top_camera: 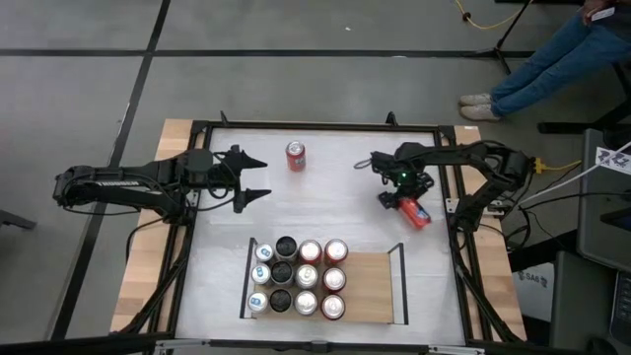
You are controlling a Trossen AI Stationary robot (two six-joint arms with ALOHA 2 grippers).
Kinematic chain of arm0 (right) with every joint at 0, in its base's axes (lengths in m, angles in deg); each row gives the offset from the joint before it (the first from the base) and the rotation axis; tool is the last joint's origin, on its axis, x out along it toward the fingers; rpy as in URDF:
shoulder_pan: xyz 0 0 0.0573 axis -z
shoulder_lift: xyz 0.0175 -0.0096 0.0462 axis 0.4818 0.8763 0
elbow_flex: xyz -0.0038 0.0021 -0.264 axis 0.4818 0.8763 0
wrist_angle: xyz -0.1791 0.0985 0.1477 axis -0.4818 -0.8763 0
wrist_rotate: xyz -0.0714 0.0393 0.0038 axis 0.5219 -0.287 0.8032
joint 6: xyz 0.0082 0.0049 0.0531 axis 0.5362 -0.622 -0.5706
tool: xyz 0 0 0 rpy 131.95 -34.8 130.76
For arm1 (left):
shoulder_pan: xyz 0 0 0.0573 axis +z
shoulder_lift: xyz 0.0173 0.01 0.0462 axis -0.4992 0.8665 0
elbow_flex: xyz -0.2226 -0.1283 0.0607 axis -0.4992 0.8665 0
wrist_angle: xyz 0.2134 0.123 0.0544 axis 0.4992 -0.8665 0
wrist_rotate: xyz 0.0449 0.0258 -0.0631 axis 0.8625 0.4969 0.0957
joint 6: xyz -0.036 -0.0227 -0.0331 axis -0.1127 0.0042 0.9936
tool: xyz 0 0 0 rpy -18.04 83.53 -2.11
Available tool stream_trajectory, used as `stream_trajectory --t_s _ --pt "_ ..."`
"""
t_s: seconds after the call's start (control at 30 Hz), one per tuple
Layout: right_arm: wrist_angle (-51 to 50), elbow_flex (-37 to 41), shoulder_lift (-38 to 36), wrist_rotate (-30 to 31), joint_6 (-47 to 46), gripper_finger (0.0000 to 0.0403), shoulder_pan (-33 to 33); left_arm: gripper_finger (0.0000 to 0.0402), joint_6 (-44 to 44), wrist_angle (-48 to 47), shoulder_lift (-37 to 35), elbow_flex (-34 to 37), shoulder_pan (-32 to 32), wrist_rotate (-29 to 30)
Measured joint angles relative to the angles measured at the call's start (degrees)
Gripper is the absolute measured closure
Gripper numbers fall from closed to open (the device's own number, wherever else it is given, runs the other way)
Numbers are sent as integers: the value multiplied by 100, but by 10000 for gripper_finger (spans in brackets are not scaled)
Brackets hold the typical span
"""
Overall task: Place canned beverage on shelf
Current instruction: Put the red soda can on the shelf
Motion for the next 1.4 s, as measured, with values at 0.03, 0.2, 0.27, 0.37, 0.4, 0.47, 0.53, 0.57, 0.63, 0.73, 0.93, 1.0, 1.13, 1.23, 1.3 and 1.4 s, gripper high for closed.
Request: stream_trajectory --t_s 0.03,0.2,0.27,0.37,0.4,0.47,0.53,0.57,0.63,0.73,0.93,1.0,1.13,1.23,1.3,1.4 --pt "80 -86 5 1 19 93 0 12 0 19 -1 0 -1 -1" --pt "821 -484 5 0 185 103 0 12 0 20 -2 0 1 0" --pt "1193 -588 3 -4 287 103 0 12 0 19 -2 0 1 0" --pt "1673 -640 3 -8 618 99 -7 12 0 19 -2 0 0 1" --pt "1819 -641 3 -7 681 97 -7 12 0 18 -2 0 1 0" --pt "2000 -642 3 13 765 95 -4 12 0 20 -2 0 0 0" --pt "2078 -642 3 122 761 95 -4 12 0 18 -2 0 0 0" --pt "2118 -642 3 204 761 94 -7 12 0 18 -2 0 -1 0" --pt "2135 -642 3 382 756 94 -4 12 0 18 -2 0 1 2" --pt "2133 -642 3 608 760 94 -4 12 0 17 -2 0 -1 1" --pt "2135 -642 3 615 763 93 -4 12 0 14 -2 0 1 2" --pt "2135 -642 3 612 763 93 -4 12 0 14 -2 0 0 1" --pt "2135 -642 5 612 761 93 -4 12 1 14 -2 0 -1 1" --pt "2135 -642 5 610 763 93 -4 12 0 14 -2 0 -1 0" --pt "2135 -642 5 610 772 92 -3 12 0 14 -2 0 1 0" --pt "2135 -642 7 606 774 82 0 12 0 12 -2 0 -1 0"
